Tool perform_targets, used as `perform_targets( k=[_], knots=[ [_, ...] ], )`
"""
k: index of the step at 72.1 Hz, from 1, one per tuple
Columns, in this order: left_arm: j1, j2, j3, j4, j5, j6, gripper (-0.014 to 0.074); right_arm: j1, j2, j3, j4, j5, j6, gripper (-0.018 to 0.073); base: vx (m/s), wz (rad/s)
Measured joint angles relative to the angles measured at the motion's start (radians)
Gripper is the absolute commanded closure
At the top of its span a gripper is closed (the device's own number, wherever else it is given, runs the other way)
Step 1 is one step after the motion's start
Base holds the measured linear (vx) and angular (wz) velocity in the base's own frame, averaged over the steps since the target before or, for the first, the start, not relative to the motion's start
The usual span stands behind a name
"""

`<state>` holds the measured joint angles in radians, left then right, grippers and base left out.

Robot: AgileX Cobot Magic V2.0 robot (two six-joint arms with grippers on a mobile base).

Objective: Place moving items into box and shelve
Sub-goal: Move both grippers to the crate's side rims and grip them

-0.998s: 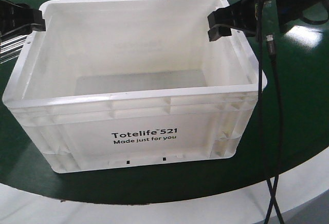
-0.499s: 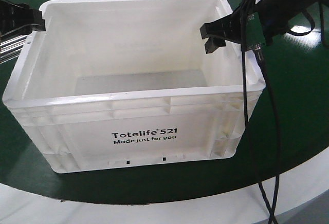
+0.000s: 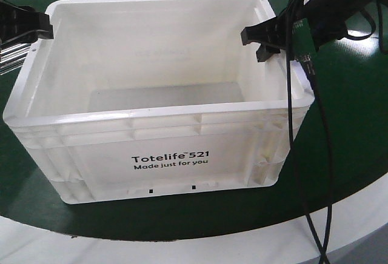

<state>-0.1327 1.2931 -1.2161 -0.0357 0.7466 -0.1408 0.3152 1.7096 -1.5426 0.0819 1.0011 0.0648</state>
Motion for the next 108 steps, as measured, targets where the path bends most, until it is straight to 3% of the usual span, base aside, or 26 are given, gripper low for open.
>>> perform_targets(
  k=[23,57,63,70,84,108],
  knots=[
    [0.0,0.022,-0.001,0.0,0.041,0.0,0.002,0.0,0.0,0.0,0.0,0.0,-0.002,0.0571,0.0,0.0],
    [0.0,0.133,-0.001,-0.061,0.103,0.0,0.0045,0.0,0.003,-0.001,0.004,0.001,-0.018,0.0571,0.0,0.0],
    [0.0,0.138,-0.007,-0.065,0.108,0.0,0.0098,0.0,0.003,-0.001,0.004,0.001,-0.018,0.0571,0.0,0.0],
    [0.0,0.143,-0.013,-0.076,0.109,0.0,0.0225,0.0,0.003,-0.001,0.006,0.001,-0.018,0.0571,0.0,0.0],
    [0.0,0.15,-0.016,-0.07,0.114,0.0,0.0625,0.0,0.003,-0.001,0.006,0.001,-0.018,0.0571,0.0,0.0],
    [0.0,0.15,-0.016,-0.073,0.114,0.016,0.0624,0.0,0.003,-0.001,0.006,0.001,-0.021,0.0571,0.0,0.0]
  ],
)
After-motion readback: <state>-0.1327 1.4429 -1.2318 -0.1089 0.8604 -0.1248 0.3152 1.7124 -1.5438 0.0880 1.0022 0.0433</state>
